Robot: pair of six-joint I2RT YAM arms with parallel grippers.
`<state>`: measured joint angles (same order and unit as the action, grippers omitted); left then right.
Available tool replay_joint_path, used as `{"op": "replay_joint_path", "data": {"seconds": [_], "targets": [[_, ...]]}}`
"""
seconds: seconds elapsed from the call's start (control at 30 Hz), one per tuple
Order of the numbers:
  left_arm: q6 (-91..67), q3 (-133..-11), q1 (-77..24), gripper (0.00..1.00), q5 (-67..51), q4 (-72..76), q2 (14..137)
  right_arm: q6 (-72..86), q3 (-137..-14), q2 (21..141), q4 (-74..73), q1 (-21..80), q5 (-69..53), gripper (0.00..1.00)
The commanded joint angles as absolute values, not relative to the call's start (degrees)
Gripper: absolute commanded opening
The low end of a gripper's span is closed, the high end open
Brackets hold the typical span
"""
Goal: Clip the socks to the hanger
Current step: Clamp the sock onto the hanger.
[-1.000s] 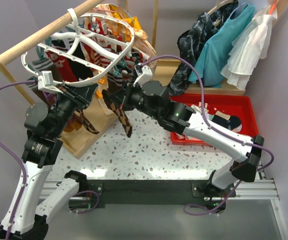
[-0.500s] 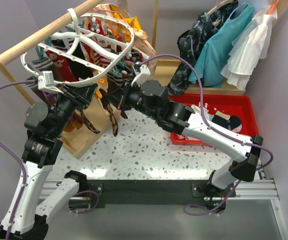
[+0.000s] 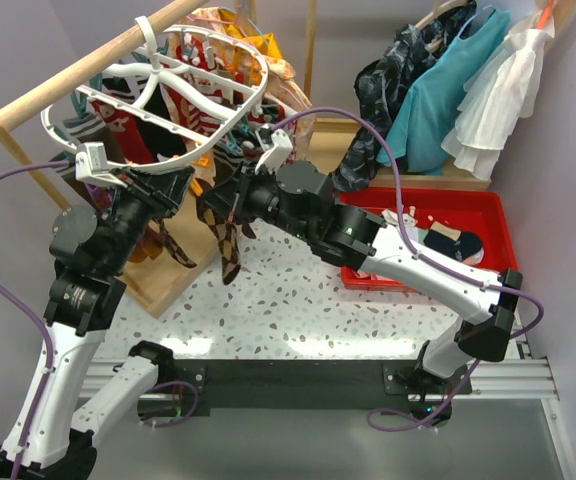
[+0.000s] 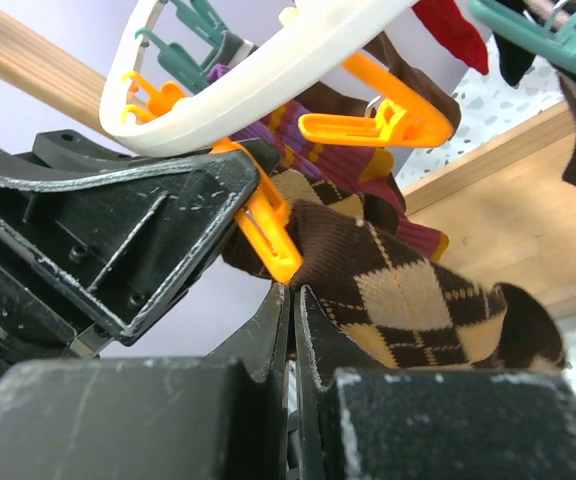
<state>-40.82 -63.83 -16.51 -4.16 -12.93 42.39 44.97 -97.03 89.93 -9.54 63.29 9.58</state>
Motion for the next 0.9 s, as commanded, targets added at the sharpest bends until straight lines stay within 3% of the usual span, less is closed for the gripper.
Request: {"op": "replay_joint_path", "data": {"seconds": [0.0, 0.57, 0.67, 0.87], "targets": [[-39.3, -63.3, -16.3, 0.11, -3.6, -12.0, 42.5, 44.1, -100.0, 90.3, -7.4, 64.5, 9.5, 0.0], [-38.3, -63.4, -16.3, 0.13, -4.3, -12.4, 42.1, 44.1, -100.6, 90.3, -6.1, 64.7, 10.6, 0.0], [-38.1, -63.4, -16.3, 0.18, -4.5, -12.2, 41.7, 44.2, -101.2, 90.9, -6.0, 64.7, 10.4, 0.0], [-38.0, -64.0, -16.3, 0.39, -4.5, -12.1, 41.0, 44.5, -101.5, 91.5, -5.5, 64.8, 10.5, 0.0]]}}
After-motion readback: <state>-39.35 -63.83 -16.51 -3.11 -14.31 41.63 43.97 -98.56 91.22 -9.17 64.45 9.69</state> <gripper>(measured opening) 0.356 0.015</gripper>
